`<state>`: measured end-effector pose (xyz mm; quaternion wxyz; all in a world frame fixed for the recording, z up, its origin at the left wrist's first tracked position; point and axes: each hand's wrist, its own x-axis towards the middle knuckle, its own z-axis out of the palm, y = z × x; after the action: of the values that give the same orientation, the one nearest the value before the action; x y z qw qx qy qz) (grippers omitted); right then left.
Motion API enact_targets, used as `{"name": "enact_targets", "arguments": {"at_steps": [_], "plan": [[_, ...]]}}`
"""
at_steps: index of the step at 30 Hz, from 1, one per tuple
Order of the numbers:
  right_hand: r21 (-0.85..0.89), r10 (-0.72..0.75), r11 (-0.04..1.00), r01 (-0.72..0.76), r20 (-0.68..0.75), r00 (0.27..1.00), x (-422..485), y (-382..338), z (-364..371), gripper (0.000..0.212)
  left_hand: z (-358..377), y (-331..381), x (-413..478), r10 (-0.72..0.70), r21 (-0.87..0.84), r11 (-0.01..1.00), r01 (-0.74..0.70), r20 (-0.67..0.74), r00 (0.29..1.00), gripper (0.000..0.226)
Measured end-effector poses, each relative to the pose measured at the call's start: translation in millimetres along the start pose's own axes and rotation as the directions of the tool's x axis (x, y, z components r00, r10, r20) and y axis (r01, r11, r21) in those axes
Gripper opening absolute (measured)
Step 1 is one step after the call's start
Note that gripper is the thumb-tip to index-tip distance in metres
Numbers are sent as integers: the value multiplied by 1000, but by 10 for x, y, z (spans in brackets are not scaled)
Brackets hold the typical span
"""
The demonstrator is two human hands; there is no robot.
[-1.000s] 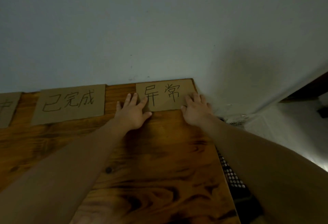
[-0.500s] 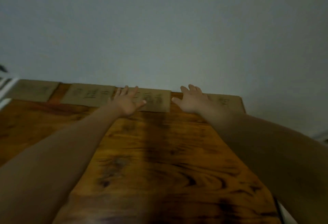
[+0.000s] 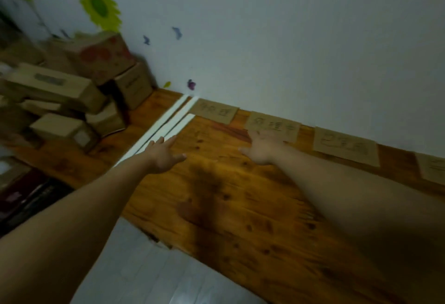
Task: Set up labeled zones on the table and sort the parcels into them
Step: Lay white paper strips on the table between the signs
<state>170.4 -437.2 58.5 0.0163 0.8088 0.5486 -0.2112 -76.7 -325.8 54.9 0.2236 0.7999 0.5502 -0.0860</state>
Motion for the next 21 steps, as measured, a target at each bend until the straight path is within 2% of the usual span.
{"name": "enact_targets", "arguments": {"at_steps": [6, 10, 14, 18, 21], "plan": [[17, -139, 990, 138, 58, 989, 616, -1090, 292, 77, -243, -947, 255, -25, -39, 999, 26, 16, 1000, 80], [41, -172, 985, 169, 86, 981, 1137, -1686, 550, 75, -316, -1484, 669, -51, -11, 999, 52, 45, 998, 79], [80, -181, 982, 171, 138, 974, 1504, -2177, 827, 74, -303, -1958, 1090, 1, 64, 998, -5, 68, 998, 74], [113, -154, 984, 135, 179, 972, 1731, -2508, 1170, 75, -167, -2324, 1489, 29, 63, 997, -38, 138, 990, 74], [96, -121, 990, 105, 175, 977, 1786, -2703, 1406, 73, -45, -2482, 1716, 121, 205, 966, -158, 181, 976, 69]]}}
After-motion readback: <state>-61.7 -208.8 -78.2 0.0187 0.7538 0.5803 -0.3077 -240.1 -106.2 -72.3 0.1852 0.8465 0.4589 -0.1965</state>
